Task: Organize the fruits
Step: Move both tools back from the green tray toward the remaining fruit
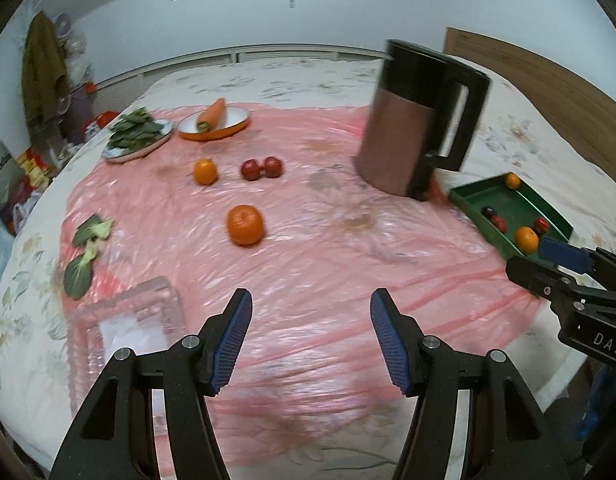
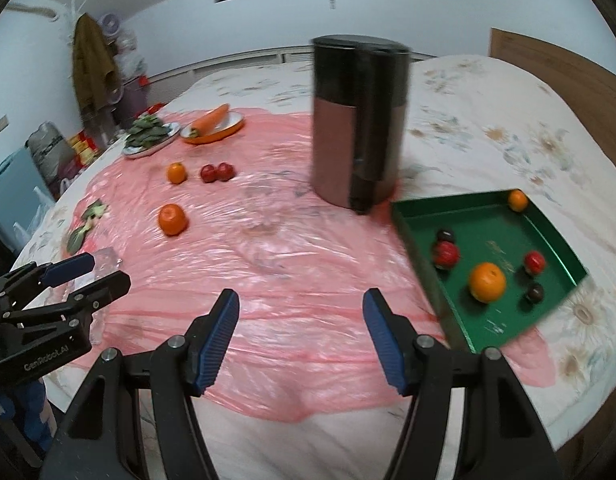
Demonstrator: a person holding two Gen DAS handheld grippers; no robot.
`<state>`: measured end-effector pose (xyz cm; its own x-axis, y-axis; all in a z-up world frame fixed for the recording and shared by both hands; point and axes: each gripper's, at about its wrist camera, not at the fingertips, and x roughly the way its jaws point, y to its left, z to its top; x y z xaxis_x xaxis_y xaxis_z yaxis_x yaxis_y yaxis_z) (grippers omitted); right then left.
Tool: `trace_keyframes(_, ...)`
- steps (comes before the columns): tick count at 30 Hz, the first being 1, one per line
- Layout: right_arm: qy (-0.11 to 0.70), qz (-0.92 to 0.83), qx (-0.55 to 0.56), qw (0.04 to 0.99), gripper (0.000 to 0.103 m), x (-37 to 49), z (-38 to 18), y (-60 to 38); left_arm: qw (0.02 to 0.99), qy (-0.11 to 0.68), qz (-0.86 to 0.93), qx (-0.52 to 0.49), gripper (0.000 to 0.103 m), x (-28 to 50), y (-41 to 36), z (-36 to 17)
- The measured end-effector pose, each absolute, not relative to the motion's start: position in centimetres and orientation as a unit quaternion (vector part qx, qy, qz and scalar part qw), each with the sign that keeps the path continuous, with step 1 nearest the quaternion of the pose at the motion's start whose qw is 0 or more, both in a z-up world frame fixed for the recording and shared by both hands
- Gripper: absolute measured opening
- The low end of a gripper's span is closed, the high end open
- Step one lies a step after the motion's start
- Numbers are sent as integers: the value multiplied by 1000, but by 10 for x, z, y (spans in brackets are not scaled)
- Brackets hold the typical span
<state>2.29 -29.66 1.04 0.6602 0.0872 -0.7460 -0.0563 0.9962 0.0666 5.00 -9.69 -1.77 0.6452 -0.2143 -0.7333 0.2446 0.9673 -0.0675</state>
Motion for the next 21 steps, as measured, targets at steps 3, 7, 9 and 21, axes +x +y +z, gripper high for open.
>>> trace_keyframes(3, 414, 55, 13, 908, 97, 32, 6, -287, 907, 407, -111, 8, 56, 56, -85, -24)
trace_keyframes(7, 419, 72, 13, 905, 97, 47, -1, -279, 909, 407, -87, 9, 56, 61, -73, -32)
trace_keyframes(9, 420, 79, 14, 904, 97, 57, -5, -275, 910, 407, -75, 9, 56, 66, -68, -36)
trace_keyframes(21, 412, 169, -40, 895, 97, 141, -22, -237, 910, 414, -28, -28, 56, 114, -51, -55)
